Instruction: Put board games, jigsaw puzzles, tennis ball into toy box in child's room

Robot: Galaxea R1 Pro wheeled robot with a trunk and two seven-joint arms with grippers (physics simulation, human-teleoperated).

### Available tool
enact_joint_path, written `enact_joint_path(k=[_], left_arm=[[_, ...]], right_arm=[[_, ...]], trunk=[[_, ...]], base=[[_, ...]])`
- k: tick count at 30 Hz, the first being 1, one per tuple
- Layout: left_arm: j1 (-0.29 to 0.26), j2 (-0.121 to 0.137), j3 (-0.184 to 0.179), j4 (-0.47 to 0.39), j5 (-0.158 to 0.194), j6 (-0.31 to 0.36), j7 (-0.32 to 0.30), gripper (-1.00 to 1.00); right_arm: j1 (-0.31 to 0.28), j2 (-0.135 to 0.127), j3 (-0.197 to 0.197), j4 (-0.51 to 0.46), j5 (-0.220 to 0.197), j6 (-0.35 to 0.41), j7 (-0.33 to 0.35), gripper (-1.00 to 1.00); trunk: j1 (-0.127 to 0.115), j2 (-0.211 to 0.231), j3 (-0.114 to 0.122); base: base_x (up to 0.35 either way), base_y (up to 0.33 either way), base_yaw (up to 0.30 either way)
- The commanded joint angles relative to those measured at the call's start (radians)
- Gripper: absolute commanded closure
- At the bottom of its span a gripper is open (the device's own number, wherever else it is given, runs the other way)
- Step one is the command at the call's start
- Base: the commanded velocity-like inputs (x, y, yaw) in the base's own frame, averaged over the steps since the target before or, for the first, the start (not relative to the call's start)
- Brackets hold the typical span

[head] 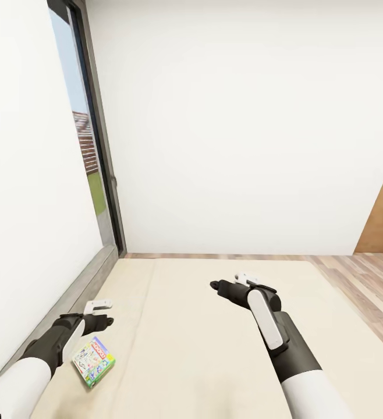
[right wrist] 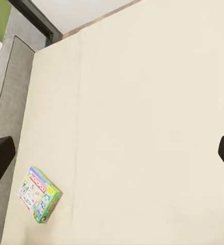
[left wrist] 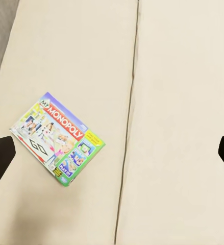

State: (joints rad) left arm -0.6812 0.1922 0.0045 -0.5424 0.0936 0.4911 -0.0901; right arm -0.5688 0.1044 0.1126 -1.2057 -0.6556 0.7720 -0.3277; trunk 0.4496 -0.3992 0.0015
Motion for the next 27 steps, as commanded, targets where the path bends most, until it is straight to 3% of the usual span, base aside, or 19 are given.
enact_joint_path(k=[1, 27], left_arm=[[0.000, 0.000, 0.000, -0.001, 0.009, 0.006, 0.000, -1.00], [0.000, -0.008, -0.006, -0.002, 0.008, 0.000, 0.002, -1.00]], right_arm=[[0.000, 0.000, 0.001, -0.001, -0.013, 0.001, -0.010, -1.00], [0.014, -0.002, 0.002, 0.017, -0.021, -0.042, -0.012, -1.00]], trunk=[[0.000, -0.001, -0.001], [0.000, -0.001, -0.001]], base=[[0.000, 0.000, 0.000], [0.000, 0.000, 0.000]])
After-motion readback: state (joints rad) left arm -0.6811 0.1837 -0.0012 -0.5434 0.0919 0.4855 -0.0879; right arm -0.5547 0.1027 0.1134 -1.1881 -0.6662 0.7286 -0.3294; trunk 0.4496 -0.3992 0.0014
